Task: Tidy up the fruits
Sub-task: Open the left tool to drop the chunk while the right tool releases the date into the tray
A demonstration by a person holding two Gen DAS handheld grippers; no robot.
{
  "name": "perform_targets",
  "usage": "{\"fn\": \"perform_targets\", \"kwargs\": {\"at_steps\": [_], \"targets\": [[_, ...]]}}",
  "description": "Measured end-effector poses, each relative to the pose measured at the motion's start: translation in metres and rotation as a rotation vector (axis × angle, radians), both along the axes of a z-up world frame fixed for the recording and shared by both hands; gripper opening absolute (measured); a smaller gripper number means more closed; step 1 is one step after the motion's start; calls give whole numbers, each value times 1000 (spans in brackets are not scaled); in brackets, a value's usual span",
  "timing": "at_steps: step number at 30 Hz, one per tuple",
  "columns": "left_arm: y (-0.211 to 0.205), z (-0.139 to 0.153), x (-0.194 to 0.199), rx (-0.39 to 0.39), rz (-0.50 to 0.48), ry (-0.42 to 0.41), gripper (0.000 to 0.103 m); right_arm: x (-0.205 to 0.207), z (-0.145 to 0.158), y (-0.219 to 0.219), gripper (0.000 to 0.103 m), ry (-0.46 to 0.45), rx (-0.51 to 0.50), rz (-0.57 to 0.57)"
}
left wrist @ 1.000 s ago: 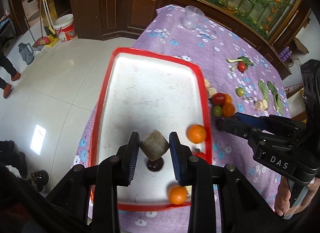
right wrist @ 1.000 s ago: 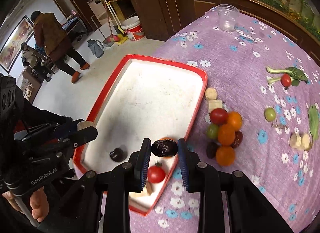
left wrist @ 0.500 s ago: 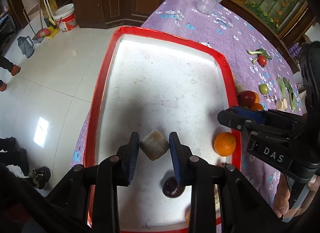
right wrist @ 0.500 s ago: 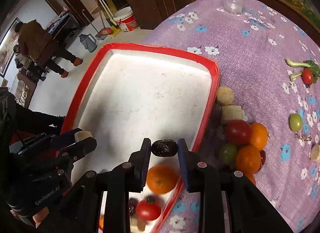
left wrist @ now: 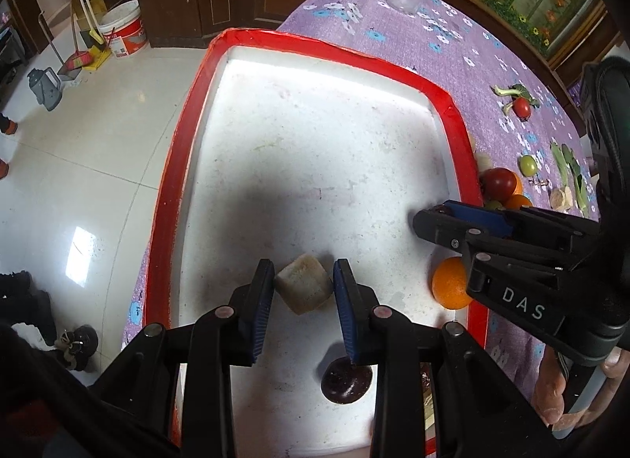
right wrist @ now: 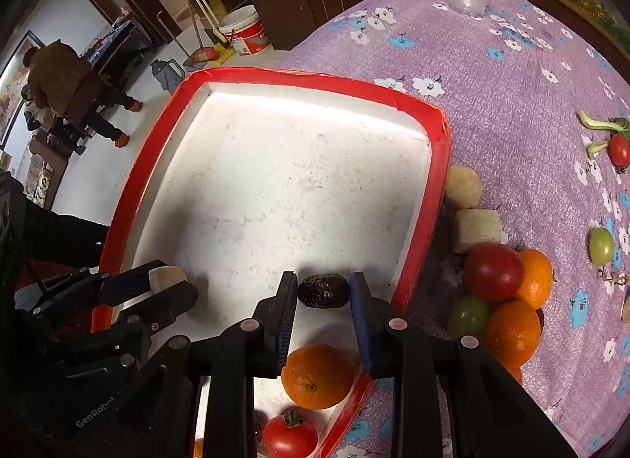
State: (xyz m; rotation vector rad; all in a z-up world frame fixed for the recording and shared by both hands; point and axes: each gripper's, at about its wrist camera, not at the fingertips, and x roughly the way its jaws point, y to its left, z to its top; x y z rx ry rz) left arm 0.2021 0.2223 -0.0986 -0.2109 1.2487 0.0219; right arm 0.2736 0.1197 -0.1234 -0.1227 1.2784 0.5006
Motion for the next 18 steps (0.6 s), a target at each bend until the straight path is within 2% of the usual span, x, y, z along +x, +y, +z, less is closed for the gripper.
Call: {"fn": "perform_targets", "kwargs": {"at_steps": [15,18], "targets": [[3,0,1,-21,13,-3,29,-5,3,-2,32,11,23,-5],[4,0,1,-43,13,-9,39,-4,5,-5,38,10,41,-10]]}}
